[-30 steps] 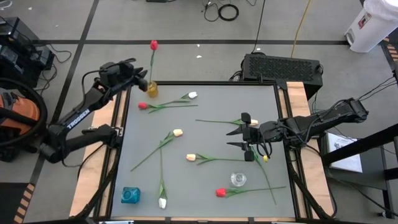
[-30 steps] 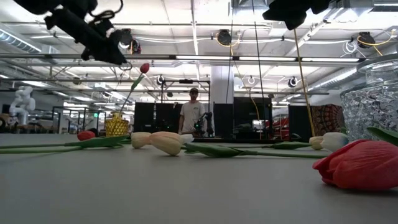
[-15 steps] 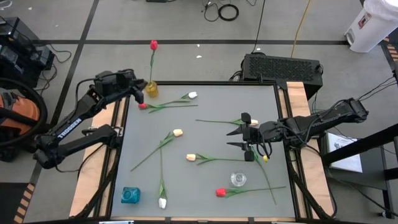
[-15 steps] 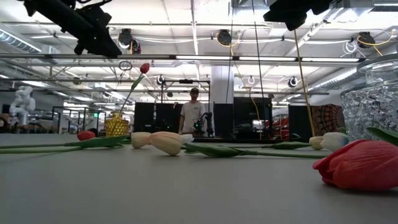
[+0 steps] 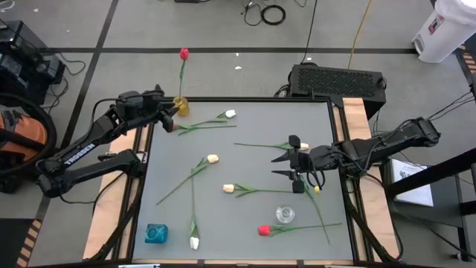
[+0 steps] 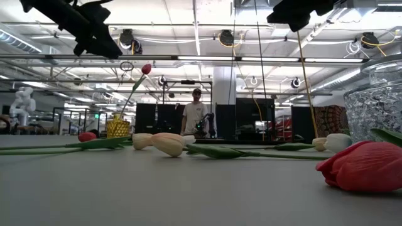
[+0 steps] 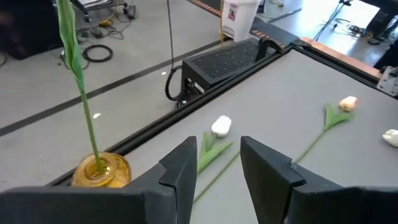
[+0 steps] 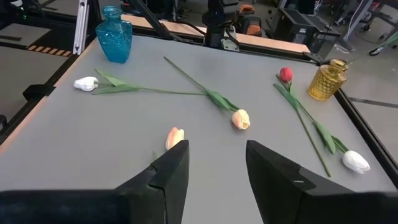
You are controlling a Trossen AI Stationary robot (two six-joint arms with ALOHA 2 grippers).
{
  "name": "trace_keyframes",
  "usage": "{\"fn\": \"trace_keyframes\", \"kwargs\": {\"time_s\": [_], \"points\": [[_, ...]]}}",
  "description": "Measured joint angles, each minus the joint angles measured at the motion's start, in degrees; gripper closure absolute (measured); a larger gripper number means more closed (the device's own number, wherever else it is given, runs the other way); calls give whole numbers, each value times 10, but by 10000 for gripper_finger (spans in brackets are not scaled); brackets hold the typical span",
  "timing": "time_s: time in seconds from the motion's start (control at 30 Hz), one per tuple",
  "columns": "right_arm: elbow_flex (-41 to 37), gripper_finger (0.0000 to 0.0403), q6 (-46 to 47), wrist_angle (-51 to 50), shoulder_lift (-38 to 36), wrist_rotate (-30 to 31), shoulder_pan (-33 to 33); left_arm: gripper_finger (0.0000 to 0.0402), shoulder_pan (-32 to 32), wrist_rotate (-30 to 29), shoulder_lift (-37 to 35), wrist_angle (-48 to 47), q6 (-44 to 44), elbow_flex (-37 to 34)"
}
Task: Sort flowers into vase by color
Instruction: Put the top red tulip into the yellow vase
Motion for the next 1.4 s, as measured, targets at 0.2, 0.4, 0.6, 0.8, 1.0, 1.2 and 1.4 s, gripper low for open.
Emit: {"fn": "trace_keyframes", "kwargs": {"time_s": [0.2, 0.4, 0.6, 0.8, 1.0, 1.2, 1.4], "points": [[0, 252, 7, -8, 0, 0, 0, 272, -36, -13, -32, -33, -38, 0], [0, 252, -7, -8, 0, 0, 0, 272, -74, -45, -69, -86, -84, 0], [0, 252, -11, -8, 0, 0, 0, 272, -86, -53, -88, -123, -140, 0], [0, 252, -17, -8, 0, 0, 0, 272, -86, -55, -85, -123, -198, 0], [0, 252, -25, -19, 0, 0, 0, 272, -86, -41, -78, -123, -240, 0], [0, 252, -25, -29, 0, 0, 0, 272, -86, -25, -77, -122, -265, 0], [0, 252, -34, -34, 0, 0, 0, 272, -86, -24, -77, -120, -331, 0]]}}
